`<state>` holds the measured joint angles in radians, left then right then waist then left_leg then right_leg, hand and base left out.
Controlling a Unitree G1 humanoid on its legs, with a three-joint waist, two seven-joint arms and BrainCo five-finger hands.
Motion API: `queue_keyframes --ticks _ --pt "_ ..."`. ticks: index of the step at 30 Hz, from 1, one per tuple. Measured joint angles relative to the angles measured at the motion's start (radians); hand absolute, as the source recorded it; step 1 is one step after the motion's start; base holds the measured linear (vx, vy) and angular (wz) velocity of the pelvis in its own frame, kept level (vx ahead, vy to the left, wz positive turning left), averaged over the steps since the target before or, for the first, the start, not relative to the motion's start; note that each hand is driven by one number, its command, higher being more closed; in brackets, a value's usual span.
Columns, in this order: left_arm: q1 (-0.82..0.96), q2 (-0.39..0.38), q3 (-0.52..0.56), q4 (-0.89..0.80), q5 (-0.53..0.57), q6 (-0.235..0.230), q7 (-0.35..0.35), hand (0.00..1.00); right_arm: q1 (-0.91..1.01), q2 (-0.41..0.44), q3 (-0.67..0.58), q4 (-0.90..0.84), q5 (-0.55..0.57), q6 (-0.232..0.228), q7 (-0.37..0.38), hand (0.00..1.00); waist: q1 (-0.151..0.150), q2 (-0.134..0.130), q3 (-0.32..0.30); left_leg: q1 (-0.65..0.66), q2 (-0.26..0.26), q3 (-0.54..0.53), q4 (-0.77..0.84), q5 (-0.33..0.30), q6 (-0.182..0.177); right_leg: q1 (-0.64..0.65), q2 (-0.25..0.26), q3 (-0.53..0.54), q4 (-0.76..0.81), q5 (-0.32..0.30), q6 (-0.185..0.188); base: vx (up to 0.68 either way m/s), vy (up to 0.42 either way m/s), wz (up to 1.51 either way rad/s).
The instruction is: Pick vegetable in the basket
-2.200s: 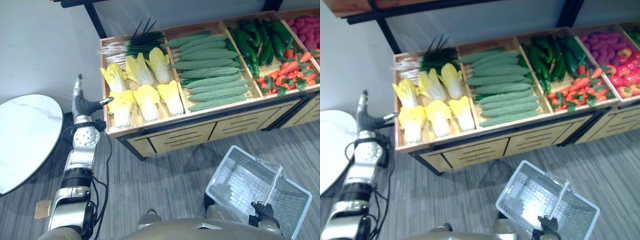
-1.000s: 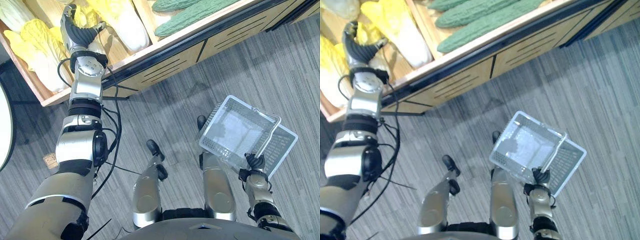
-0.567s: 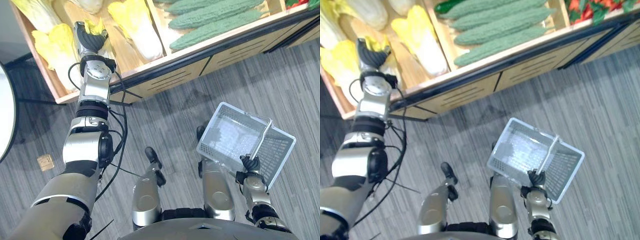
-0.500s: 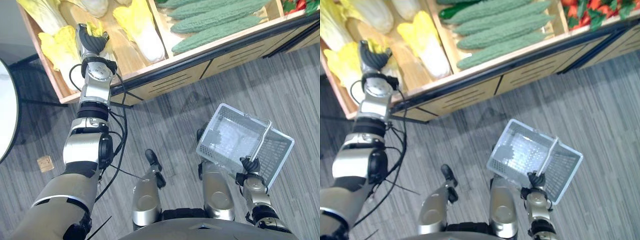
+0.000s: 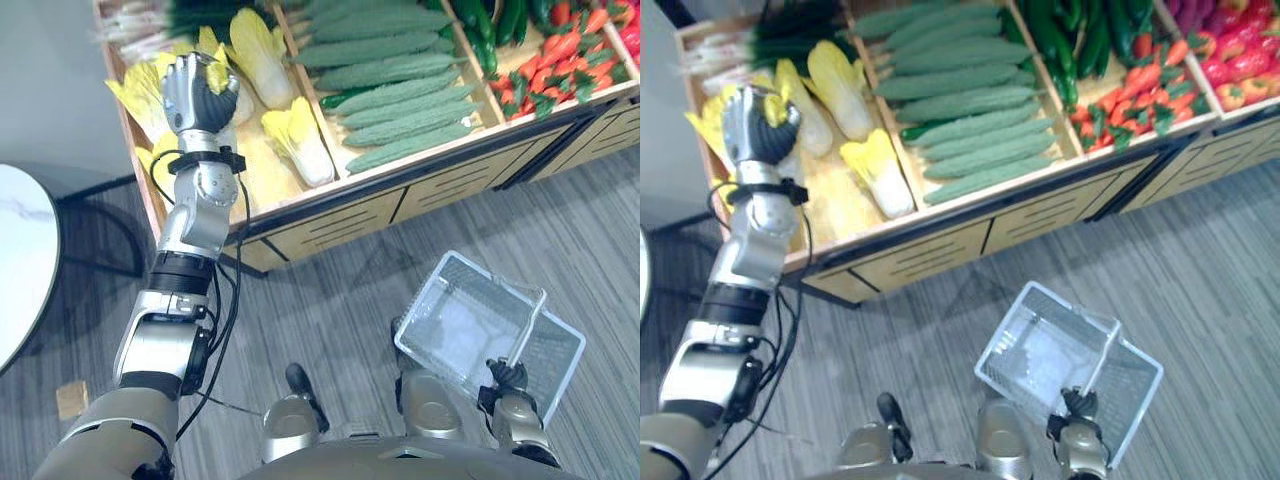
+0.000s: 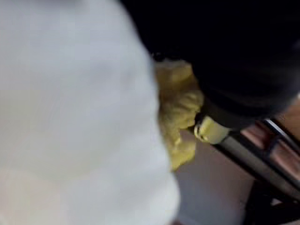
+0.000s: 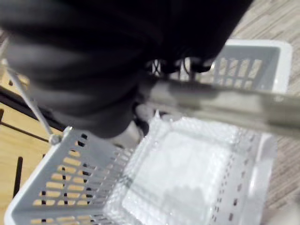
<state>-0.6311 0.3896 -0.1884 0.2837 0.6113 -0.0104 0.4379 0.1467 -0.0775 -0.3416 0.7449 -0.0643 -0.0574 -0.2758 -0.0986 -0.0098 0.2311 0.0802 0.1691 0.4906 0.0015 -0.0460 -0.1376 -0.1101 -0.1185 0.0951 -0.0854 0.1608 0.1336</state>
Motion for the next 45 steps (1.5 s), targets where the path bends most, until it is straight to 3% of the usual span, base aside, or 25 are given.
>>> queue_keyframes --ticks 2,3,5,7,9,11,14,15,16,17,18,20,22,25,27,29,31,33,34,35,38,39,43,44,45 --pt "0.057 -0.045 -0.031 -0.008 0.000 -0.009 -0.005 1.00 0.016 0.004 0.015 -0.095 -0.003 0.001 -0.002 1.00 -0.001 -0.002 -0.001 0.029 0.003 0.058 0.011 -0.018 -0.004 -0.026 0.010 0.019 0.046 -0.016 -0.004 0.02 0.010 -0.68" --pt "0.090 -0.070 -0.041 -0.008 -0.001 -0.017 -0.016 1.00 0.005 0.005 0.023 -0.149 -0.012 0.002 -0.005 1.00 0.000 -0.004 -0.002 0.044 0.010 0.107 0.021 -0.027 -0.001 -0.047 0.008 -0.018 0.060 -0.041 -0.033 0.00 0.032 -1.25" --pt "0.191 -0.115 -0.046 -0.020 -0.002 -0.038 -0.043 1.00 -0.026 -0.004 0.078 -0.259 -0.052 0.011 -0.009 1.00 0.005 0.017 -0.005 0.090 0.037 0.246 0.039 -0.038 0.007 -0.095 -0.099 -0.507 0.201 -0.156 -0.273 0.04 0.108 -1.72" --pt "0.301 -0.128 -0.032 -0.046 -0.003 -0.045 -0.052 1.00 -0.032 -0.002 0.170 -0.317 -0.091 0.012 -0.009 1.00 0.016 -0.007 -0.018 0.172 0.044 0.375 0.071 -0.072 -0.019 -0.096 -0.195 -0.806 0.339 -0.079 -0.361 0.15 0.076 -2.37" --pt "0.381 -0.168 -0.013 -0.049 -0.004 -0.047 -0.071 1.00 -0.032 -0.003 0.250 -0.401 -0.108 0.008 -0.009 1.00 0.037 -0.011 -0.029 0.214 0.057 0.494 0.144 -0.079 -0.023 -0.112 -0.183 -0.918 0.366 -0.087 -0.359 0.16 -0.086 -2.32" --pt "0.412 -0.221 -0.026 -0.047 -0.003 -0.056 -0.091 1.00 -0.033 -0.002 0.296 -0.498 -0.105 0.005 -0.004 1.00 0.022 0.004 -0.042 0.246 0.052 0.552 0.142 -0.088 -0.036 -0.131 -0.138 -0.887 0.337 -0.119 -0.281 0.20 -0.150 -1.43" --pt "0.414 -0.305 -0.077 0.003 -0.012 -0.084 -0.115 1.00 -0.032 -0.001 0.415 -0.605 -0.051 0.002 0.030 1.00 0.001 0.019 -0.044 0.281 0.109 0.610 0.231 -0.087 -0.039 -0.150 -0.042 -0.793 0.325 -0.151 -0.274 0.16 -0.116 -1.20" --pt "0.415 -0.325 -0.127 0.032 -0.015 -0.090 -0.116 1.00 -0.033 -0.002 0.481 -0.642 -0.030 0.000 0.051 1.00 0.009 0.017 -0.046 0.277 0.201 0.605 0.424 -0.072 -0.017 -0.142 0.006 -0.735 0.310 -0.162 -0.284 0.17 -0.159 -1.31" --pt "0.416 -0.334 -0.147 0.041 -0.024 -0.094 -0.115 1.00 -0.033 -0.005 0.516 -0.647 -0.022 -0.001 0.062 1.00 0.013 0.021 -0.049 0.255 0.265 0.566 0.552 -0.035 0.037 -0.129 0.041 -0.704 0.288 -0.164 -0.291 0.12 -0.104 -1.47" --pt "0.418 -0.342 -0.166 0.056 -0.048 -0.099 -0.115 1.00 -0.033 -0.006 0.558 -0.650 -0.014 -0.001 0.074 1.00 0.015 0.025 -0.052 0.214 0.323 0.485 0.683 0.039 0.123 -0.108 0.080 -0.658 0.255 -0.163 -0.300 0.13 -0.087 -1.03" --pt "0.420 -0.346 -0.171 0.067 -0.057 -0.103 -0.115 1.00 -0.034 -0.005 0.592 -0.657 -0.003 -0.002 0.080 1.00 0.020 0.029 -0.053 0.178 0.341 0.410 0.757 0.029 0.167 -0.096 0.102 -0.630 0.233 -0.163 -0.309 0.15 -0.065 -1.38" --pt "0.430 -0.346 -0.186 0.089 -0.092 -0.106 -0.114 1.00 -0.036 -0.024 0.664 -0.701 0.023 -0.002 0.101 1.00 0.053 0.037 -0.052 0.014 0.262 0.095 0.898 -0.109 0.145 -0.074 0.164 -0.511 0.192 -0.162 -0.319 0.17 -0.006 -1.79" --pt "0.460 -0.344 -0.206 0.105 -0.102 -0.106 -0.110 1.00 -0.037 -0.052 0.738 -0.752 0.054 -0.001 0.118 1.00 0.061 0.040 -0.049 -0.104 0.167 -0.075 0.896 -0.217 0.114 -0.010 0.205 -0.396 0.154 -0.162 -0.319 0.22 0.077 -1.82" --pt "0.450 -0.349 -0.226 0.105 -0.113 -0.112 -0.091 1.00 -0.072 -0.073 0.797 -0.798 0.119 -0.002 0.119 1.00 0.062 0.035 -0.045 -0.230 0.106 -0.114 0.770 -0.256 0.103 0.039 0.207 -0.292 0.128 -0.164 -0.316 0.21 0.124 -1.28" --pt "0.430 -0.350 -0.225 0.106 -0.110 -0.112 -0.069 1.00 -0.104 -0.093 0.846 -0.839 0.180 -0.002 0.124 1.00 0.070 0.032 -0.044 -0.293 0.060 -0.147 0.603 -0.245 0.084 0.054 0.206 -0.227 0.109 -0.165 -0.313 0.18 0.142 -1.20" --pt "0.391 -0.369 -0.228 0.122 -0.107 -0.110 -0.057 1.00 -0.100 -0.130 0.912 -0.955 0.281 -0.010 0.156 1.00 0.087 0.041 -0.046 -0.306 0.012 -0.181 0.278 -0.145 0.037 0.088 0.220 -0.177 0.082 -0.159 -0.277 0.20 0.163 -1.07" --pt "0.367 -0.389 -0.241 0.141 -0.104 -0.110 -0.059 1.00 -0.069 -0.158 0.948 -0.996 0.339 -0.018 0.207 1.00 0.109 0.039 -0.049 -0.267 -0.015 -0.231 0.248 -0.052 0.078 0.108 0.220 -0.150 0.125 -0.202 -0.240 0.30 0.195 -0.72" --pt "0.331 -0.386 -0.268 0.175 -0.083 -0.111 -0.061 1.00 -0.061 -0.181 0.966 -1.018 0.416 -0.038 0.253 1.00 0.100 0.010 -0.055 -0.209 -0.055 -0.231 0.199 -0.019 0.137 0.064 0.179 -0.158 0.294 -0.310 -0.160 0.33 0.202 -0.17" --pt "0.315 -0.376 -0.278 0.189 -0.076 -0.110 -0.061 1.00 -0.061 -0.169 0.968 -1.018 0.479 -0.039 0.259 1.00 0.095 -0.017 -0.052 -0.163 -0.077 -0.197 0.146 0.000 0.141 -0.040 0.140 -0.152 0.532 -0.360 -0.068 0.36 0.179 -0.11" --pt "0.306 -0.368 -0.292 0.212 -0.074 -0.108 -0.061 1.00 -0.061 -0.165 0.990 -1.017 0.543 -0.039 0.274 1.00 0.091 -0.037 -0.054 -0.122 -0.102 -0.182 0.116 0.001 0.148 -0.126 0.103 -0.152 0.737 -0.350 -0.018 0.42 0.184 -0.17" --pt "0.305 -0.327 -0.326 0.222 -0.073 -0.091 -0.070 1.00 -0.061 -0.165 1.015 -0.994 0.617 -0.039 0.298 1.00 0.066 -0.050 -0.046 -0.043 -0.114 -0.177 0.094 -0.026 0.163 -0.203 0.036 -0.184 0.956 -0.353 -0.030 0.25 0.072 0.02" --pt "0.305 -0.320 -0.329 0.221 -0.070 -0.088 -0.070 0.00 -0.060 -0.168 1.015 -0.985 0.644 -0.039 0.319 1.00 0.056 -0.050 -0.047 -0.024 -0.104 -0.186 0.093 -0.044 0.159 -0.215 0.003 -0.206 0.972 -0.371 -0.052 0.28 0.007 0.17" --pt "0.260 -0.292 -0.340 0.222 -0.068 -0.084 -0.070 0.00 -0.063 -0.202 1.016 -0.982 0.760 -0.039 0.390 1.00 0.054 -0.050 -0.047 -0.018 -0.059 -0.231 0.082 -0.077 0.120 -0.232 -0.057 -0.216 0.724 -0.383 -0.070 0.29 -0.130 0.24" --pt "0.248 -0.289 -0.338 0.222 -0.067 -0.084 -0.070 0.00 -0.061 -0.206 1.020 -0.981 0.786 -0.037 0.398 1.00 0.053 -0.048 -0.046 -0.017 -0.043 -0.238 0.081 -0.085 0.107 -0.231 -0.059 -0.201 0.618 -0.366 -0.066 0.36 -0.352 0.24" --pt "0.227 -0.285 -0.326 0.222 -0.067 -0.084 -0.070 0.00 -0.047 -0.207 1.020 -0.978 0.792 -0.035 0.404 1.00 0.052 -0.049 -0.047 -0.017 -0.022 -0.256 0.082 -0.098 0.082 -0.225 -0.060 -0.135 0.411 -0.282 -0.061 0.32 -0.340 0.25"
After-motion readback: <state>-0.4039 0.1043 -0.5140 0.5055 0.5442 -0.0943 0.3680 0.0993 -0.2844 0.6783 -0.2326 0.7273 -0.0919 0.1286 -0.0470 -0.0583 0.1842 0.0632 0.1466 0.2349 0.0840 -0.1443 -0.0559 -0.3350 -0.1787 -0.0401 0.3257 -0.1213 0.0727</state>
